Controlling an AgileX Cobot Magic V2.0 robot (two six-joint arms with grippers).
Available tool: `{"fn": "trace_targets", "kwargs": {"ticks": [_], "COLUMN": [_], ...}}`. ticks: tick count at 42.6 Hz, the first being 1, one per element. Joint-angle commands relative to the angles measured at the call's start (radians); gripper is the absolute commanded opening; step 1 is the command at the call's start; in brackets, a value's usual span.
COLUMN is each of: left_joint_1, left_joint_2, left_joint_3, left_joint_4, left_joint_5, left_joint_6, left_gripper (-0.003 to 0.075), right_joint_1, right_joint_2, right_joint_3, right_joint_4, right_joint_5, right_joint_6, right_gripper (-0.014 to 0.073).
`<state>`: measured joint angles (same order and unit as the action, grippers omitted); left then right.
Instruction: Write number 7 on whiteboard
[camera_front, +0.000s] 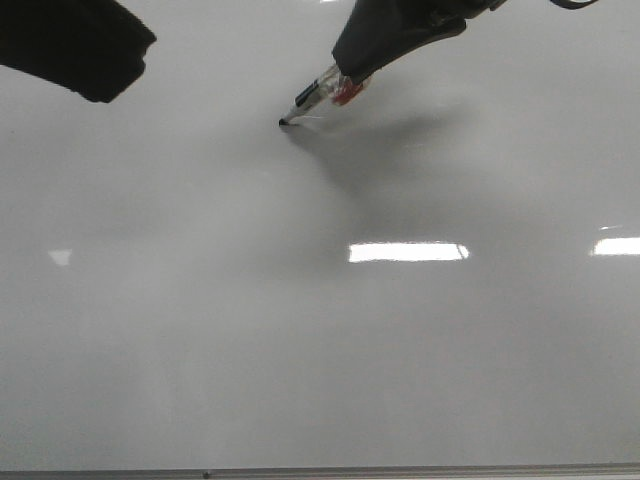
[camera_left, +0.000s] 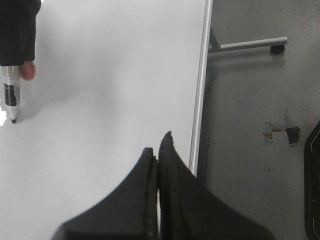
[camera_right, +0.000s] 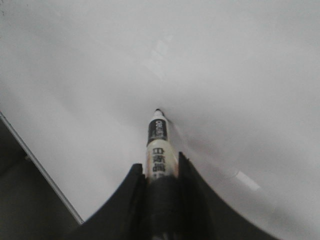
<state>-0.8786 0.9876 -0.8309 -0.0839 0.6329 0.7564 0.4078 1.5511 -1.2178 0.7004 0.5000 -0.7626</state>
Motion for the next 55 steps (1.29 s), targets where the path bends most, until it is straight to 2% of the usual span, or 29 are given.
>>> {"fn": "trace_targets", "kwargs": {"ticks": [1, 27, 40, 55], "left_joint_1": [-0.009, -0.009, -0.009, -0.009], "left_joint_2": [-0.015, -0.015, -0.015, -0.015], "left_joint_3": [-0.037, -0.037, -0.037, -0.037], "left_joint_4": [-0.015, -0.015, -0.015, -0.015], "left_joint_5": [-0.063, -0.068, -0.072, -0.078], "left_joint_6": [-0.001, -0.001, -0.001, -0.001], "left_gripper": [-0.002, -0.002, -0.002, -0.002], "right_joint_1": [-0.013, -0.219, -0.19, -0.081], "right_joint_2": [-0.036, -0.122, -0.115, -0.006], "right_joint_3": [-0.034, 0.038, 0.046, 0.106], "right_joint_4": [0.022, -0.01, -0.036, -0.038], "right_joint_5": [-0.053, 0.029, 0.079, 0.063], "right_joint_6": [-0.004, -0.002, -0.002, -0.002], "right_gripper": [-0.0059, -0.0059, -0.0059, -0.0059]}}
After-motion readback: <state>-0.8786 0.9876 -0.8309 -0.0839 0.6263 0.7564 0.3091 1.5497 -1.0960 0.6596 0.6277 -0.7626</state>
